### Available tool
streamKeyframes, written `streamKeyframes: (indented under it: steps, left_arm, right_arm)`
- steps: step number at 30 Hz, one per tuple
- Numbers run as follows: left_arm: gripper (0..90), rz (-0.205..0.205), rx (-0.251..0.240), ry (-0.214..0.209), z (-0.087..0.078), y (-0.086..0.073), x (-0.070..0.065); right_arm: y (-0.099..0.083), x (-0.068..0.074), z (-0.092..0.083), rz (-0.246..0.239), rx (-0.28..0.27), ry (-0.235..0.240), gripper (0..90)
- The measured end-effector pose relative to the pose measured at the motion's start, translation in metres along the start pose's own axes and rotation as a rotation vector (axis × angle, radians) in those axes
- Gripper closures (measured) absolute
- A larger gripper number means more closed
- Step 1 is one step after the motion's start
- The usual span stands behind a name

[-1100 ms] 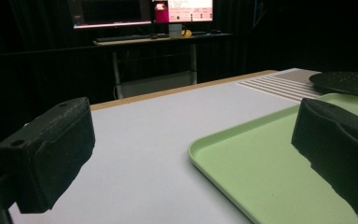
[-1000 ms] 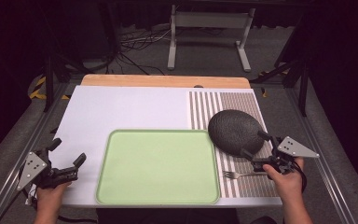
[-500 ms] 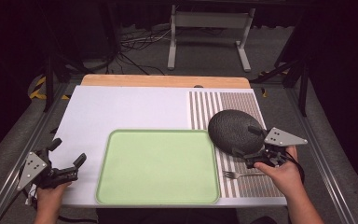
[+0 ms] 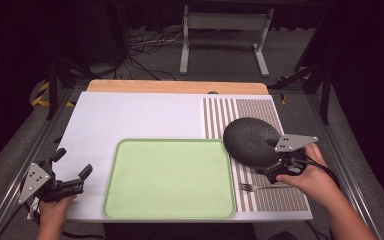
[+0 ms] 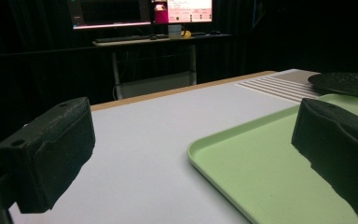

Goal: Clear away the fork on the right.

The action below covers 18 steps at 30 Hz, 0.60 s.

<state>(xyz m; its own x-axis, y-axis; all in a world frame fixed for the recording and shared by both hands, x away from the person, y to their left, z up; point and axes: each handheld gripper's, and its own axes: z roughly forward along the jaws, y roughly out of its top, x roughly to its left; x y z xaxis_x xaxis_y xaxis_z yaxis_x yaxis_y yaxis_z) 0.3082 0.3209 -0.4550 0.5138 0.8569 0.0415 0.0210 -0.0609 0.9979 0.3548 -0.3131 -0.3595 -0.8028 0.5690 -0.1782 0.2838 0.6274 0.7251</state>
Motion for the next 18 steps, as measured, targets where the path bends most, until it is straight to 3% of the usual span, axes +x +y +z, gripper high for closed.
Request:
streamKeyframes:
  steps: [9,18]
  left_arm:
    - [0.1,-0.002,0.001,0.0,-0.0002,0.0,0.0001]
    - [0.1,-0.001,0.001,0.001,-0.0002,0.0001,0.0001]
  right_arm:
    - [0.0057,-0.0004,-0.0031,-0.07,0.121,-0.001,4.4]
    - [0.008,-0.0038,-0.0027,-0.123,0.199,0.006,4.4]
